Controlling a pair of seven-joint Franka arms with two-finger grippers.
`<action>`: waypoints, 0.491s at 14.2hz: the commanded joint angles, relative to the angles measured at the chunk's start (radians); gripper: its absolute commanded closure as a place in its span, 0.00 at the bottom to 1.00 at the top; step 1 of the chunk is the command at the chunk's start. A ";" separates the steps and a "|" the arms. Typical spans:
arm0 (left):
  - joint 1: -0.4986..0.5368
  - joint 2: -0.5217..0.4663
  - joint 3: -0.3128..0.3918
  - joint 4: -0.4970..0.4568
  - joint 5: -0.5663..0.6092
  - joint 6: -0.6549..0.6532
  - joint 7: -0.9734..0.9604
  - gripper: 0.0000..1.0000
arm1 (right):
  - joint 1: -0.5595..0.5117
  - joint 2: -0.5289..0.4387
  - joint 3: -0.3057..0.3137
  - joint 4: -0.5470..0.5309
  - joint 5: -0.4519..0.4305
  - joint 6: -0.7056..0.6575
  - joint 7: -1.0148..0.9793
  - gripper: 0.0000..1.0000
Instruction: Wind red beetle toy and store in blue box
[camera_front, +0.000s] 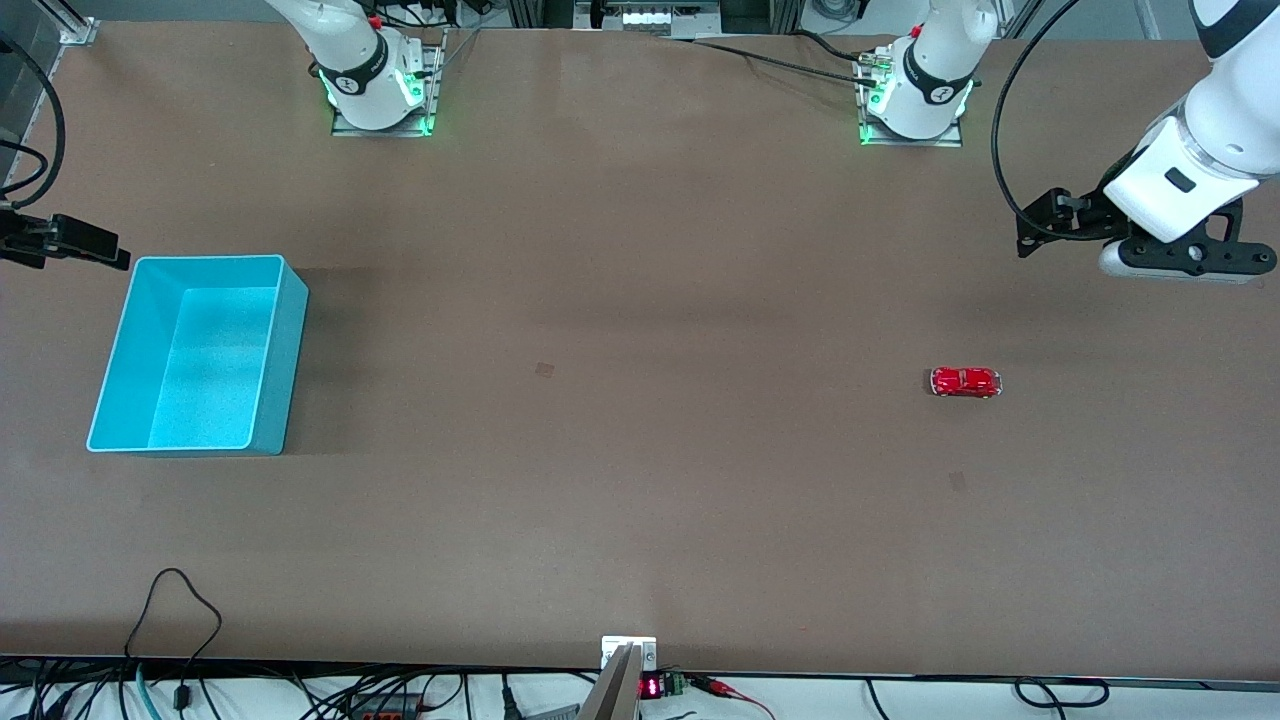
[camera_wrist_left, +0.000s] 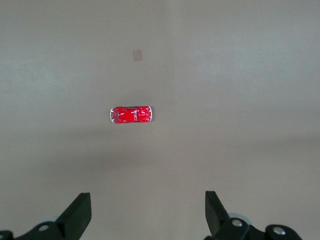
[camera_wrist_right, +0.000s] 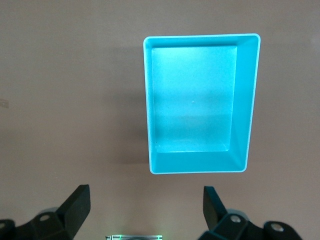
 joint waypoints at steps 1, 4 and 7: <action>0.005 0.007 -0.002 0.029 -0.001 -0.026 0.014 0.00 | -0.007 -0.003 0.004 0.012 0.003 -0.006 0.010 0.00; 0.005 0.009 0.000 0.031 -0.001 -0.026 0.013 0.00 | -0.007 -0.003 0.004 0.012 0.003 -0.006 0.010 0.00; 0.005 0.009 -0.002 0.031 -0.001 -0.029 0.014 0.00 | -0.007 0.001 0.004 0.015 -0.003 -0.006 -0.010 0.00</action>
